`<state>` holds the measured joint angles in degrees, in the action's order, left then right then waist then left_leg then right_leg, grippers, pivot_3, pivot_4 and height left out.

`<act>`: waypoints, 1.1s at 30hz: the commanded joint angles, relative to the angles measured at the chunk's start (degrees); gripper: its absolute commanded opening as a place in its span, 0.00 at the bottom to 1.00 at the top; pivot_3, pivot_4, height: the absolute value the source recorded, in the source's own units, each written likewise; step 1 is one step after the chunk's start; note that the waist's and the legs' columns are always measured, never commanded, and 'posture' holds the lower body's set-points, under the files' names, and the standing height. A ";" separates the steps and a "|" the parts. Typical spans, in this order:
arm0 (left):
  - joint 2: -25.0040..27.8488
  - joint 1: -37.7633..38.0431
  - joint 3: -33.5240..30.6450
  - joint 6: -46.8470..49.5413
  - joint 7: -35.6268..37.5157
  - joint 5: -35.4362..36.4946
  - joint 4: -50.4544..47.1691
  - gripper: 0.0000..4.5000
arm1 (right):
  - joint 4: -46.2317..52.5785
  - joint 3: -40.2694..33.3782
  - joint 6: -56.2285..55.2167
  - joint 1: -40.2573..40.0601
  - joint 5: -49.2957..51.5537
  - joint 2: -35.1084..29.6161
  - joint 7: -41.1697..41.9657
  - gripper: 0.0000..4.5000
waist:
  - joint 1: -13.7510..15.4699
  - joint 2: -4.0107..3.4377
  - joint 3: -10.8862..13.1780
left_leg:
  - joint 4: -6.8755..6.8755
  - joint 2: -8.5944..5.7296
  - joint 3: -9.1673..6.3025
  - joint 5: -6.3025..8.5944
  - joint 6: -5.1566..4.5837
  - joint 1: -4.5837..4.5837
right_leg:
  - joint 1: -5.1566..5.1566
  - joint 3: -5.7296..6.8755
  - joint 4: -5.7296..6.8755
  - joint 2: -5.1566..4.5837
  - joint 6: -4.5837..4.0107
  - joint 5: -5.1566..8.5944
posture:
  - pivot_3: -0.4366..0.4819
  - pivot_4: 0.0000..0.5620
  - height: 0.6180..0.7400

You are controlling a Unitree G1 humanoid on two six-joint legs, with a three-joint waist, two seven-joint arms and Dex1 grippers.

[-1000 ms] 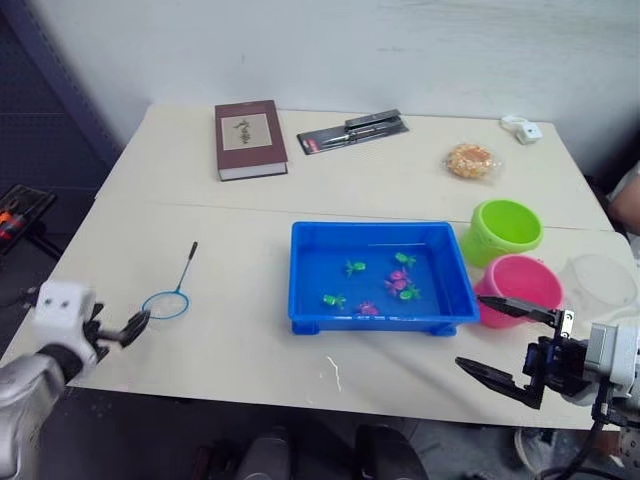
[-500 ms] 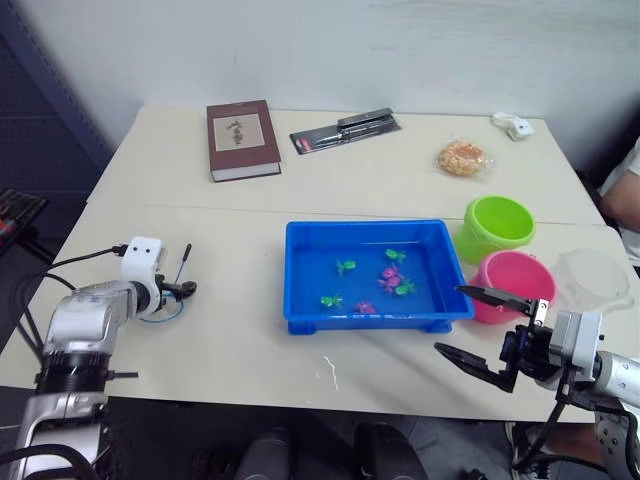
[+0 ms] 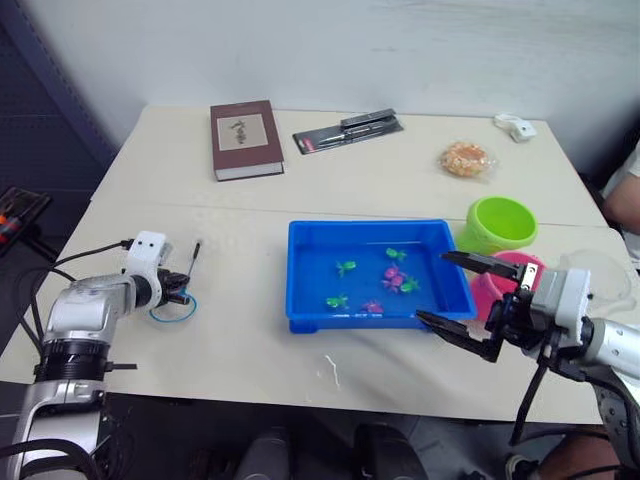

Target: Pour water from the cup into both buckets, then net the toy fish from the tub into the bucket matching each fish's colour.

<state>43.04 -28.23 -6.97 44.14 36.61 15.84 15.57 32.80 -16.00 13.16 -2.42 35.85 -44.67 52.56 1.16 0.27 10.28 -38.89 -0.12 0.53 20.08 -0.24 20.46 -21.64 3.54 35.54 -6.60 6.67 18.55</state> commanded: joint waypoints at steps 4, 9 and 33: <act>10.26 -2.48 3.21 -20.26 35.39 8.24 -16.25 0.00 | 4.05 3.48 20.32 10.40 9.91 -8.44 -4.61 1.00 | -0.43 -0.05 0.05 | -0.09 0.03 -0.16 0.05 0.05 0.13 | 0.01 -0.16 -0.35 -0.09 -0.09 0.04 | 0.48 0.27 0.99; 9.20 -10.97 14.81 -21.97 47.15 6.24 -19.61 0.00 | 3.05 9.68 31.96 17.83 13.22 -14.13 -3.09 1.00 | 0.27 -0.34 0.18 | -0.14 -0.09 -0.27 0.07 -0.09 0.25 | 0.08 -0.07 -0.45 -0.04 -0.08 0.04 | 0.48 0.27 0.99; -4.46 -20.88 27.13 -16.14 44.77 0.11 -20.27 0.00 | 1.32 16.04 51.00 29.00 23.61 -1.31 -14.16 1.00 | 0.14 -0.21 0.26 | -0.40 -0.28 -0.03 -0.05 -0.42 1.11 | -0.82 0.17 0.18 0.13 0.15 -0.09 | 0.48 0.27 0.99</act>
<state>38.81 -48.50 20.71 27.80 81.81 15.90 -3.37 33.49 2.05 63.34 25.61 57.44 -46.04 39.02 1.30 0.06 10.54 -39.29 -0.41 0.50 20.03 -0.67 21.58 -22.47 3.71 35.72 -6.47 6.82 18.46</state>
